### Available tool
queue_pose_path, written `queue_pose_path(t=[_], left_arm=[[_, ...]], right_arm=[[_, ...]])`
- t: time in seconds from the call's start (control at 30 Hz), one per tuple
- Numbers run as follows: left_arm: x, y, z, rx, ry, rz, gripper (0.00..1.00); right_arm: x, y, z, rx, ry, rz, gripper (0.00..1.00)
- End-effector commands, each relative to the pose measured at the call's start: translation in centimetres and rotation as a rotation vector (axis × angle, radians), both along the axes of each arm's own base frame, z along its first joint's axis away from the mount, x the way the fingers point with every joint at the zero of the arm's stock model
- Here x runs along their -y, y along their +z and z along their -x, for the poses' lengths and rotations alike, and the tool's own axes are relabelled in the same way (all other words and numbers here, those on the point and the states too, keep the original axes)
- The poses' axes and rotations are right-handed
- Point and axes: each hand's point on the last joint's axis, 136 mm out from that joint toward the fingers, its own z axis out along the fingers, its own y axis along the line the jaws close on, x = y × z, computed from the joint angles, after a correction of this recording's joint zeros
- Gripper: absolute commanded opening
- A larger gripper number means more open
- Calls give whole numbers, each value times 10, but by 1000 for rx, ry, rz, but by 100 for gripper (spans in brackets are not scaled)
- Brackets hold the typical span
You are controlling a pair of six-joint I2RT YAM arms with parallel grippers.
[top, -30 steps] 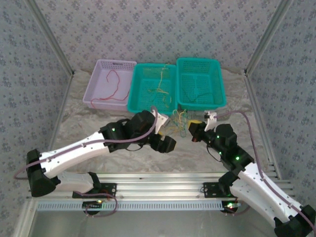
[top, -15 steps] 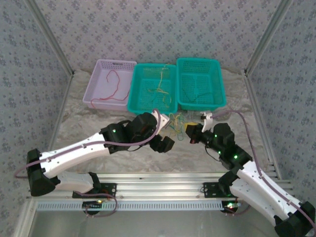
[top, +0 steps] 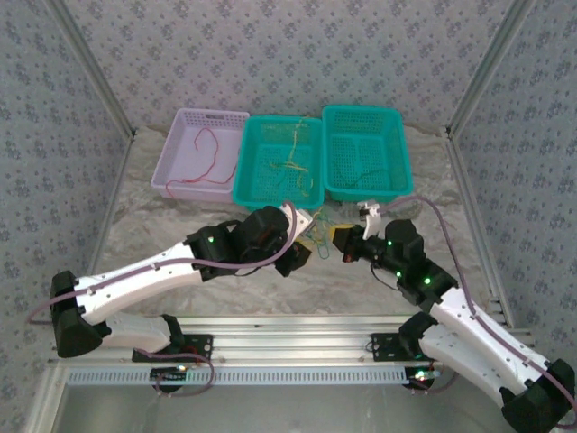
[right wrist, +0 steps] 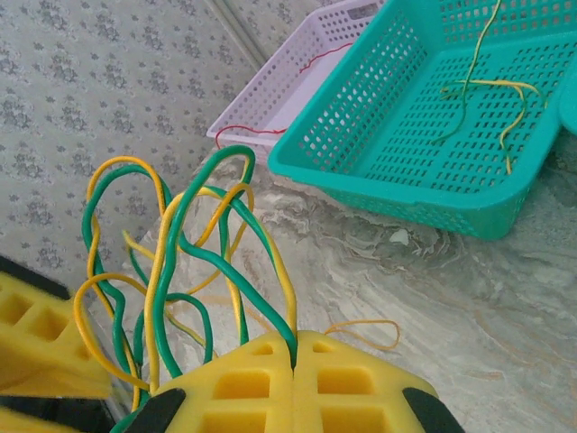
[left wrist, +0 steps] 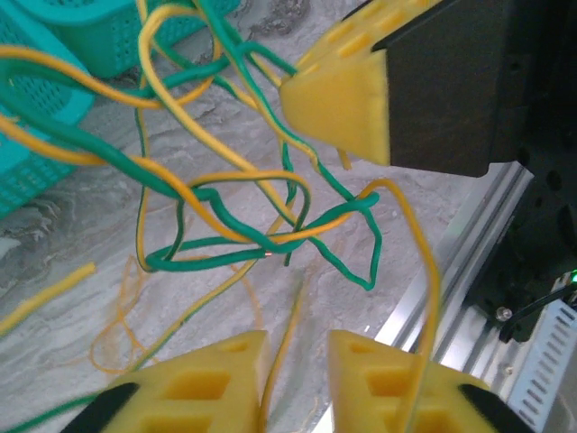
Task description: Untangle the cables
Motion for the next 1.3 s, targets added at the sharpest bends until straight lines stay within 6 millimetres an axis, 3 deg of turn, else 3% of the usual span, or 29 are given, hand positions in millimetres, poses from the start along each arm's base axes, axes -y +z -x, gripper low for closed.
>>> queue_pose_path(t=[0.0,0.03,0.27,0.47,0.6,0.87,1.27], left_arm=[[-1,14,2,33,-2,51,9],[-2,16,1,37,5,61,0],[-13,34,1,73,32,129,0],[-33,52,2,121,68,163,0],[-54,65,0,167,120,177,0],[-104,103,2,268,195,191,0],[-170,129,5,363,310,131,0]], right_arm=[[-5,8,5,-8,30,-19,0],[-5,6,5,-10,29,-14,0],[5,-9,2,-27,-18,51,0],[25,-37,-7,-82,-114,125,0],[41,-55,-14,-129,-192,154,0],[92,-101,-29,-315,-408,123,0],[149,-153,-23,-533,-646,77,0]])
